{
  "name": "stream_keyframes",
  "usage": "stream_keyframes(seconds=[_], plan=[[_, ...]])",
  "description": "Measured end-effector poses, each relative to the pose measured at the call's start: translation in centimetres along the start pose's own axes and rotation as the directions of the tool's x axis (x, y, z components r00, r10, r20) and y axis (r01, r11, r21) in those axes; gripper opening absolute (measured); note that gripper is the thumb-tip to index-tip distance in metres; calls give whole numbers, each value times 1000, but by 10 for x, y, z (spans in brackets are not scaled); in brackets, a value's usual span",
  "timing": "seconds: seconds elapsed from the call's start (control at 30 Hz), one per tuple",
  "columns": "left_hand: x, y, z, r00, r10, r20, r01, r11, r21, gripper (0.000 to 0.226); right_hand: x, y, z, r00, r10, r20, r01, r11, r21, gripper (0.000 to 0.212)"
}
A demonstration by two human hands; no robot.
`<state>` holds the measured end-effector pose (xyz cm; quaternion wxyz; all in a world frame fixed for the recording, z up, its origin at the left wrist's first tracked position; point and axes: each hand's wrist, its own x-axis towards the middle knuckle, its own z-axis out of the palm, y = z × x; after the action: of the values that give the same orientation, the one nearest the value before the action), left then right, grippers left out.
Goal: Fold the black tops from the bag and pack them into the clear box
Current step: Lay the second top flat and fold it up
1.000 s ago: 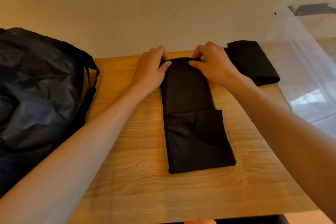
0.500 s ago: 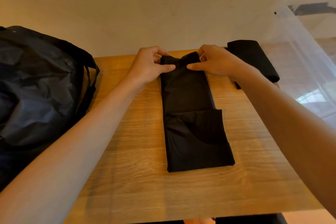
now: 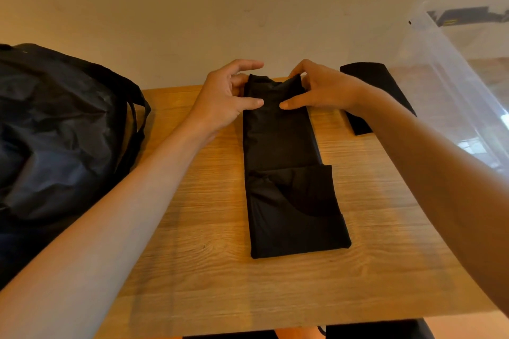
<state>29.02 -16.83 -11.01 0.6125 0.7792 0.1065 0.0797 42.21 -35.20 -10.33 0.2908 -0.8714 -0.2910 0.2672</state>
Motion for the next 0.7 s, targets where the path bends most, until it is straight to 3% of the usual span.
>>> stream_keyframes(seconds=[0.13, 0.33, 0.5, 0.7], plan=[[4, -4, 0, 1000, -16, -15, 16, 1000, 12, 59, 5, -1, -1, 991, 13, 131, -19, 999, 50, 36], [9, -8, -1, 999, -39, -14, 39, 999, -3, 56, 5, 1, -5, 992, -29, 125, 23, 999, 45, 27], [14, -7, 2, 997, -79, 12, 78, 996, 33, 46, 2, 1, -6, 997, -61, 55, 58, 997, 52, 35], [10, -3, -2, 995, 86, -53, -78, 988, 135, 42, -15, 3, 1, 973, -178, -147, 190, 980, 66, 19]])
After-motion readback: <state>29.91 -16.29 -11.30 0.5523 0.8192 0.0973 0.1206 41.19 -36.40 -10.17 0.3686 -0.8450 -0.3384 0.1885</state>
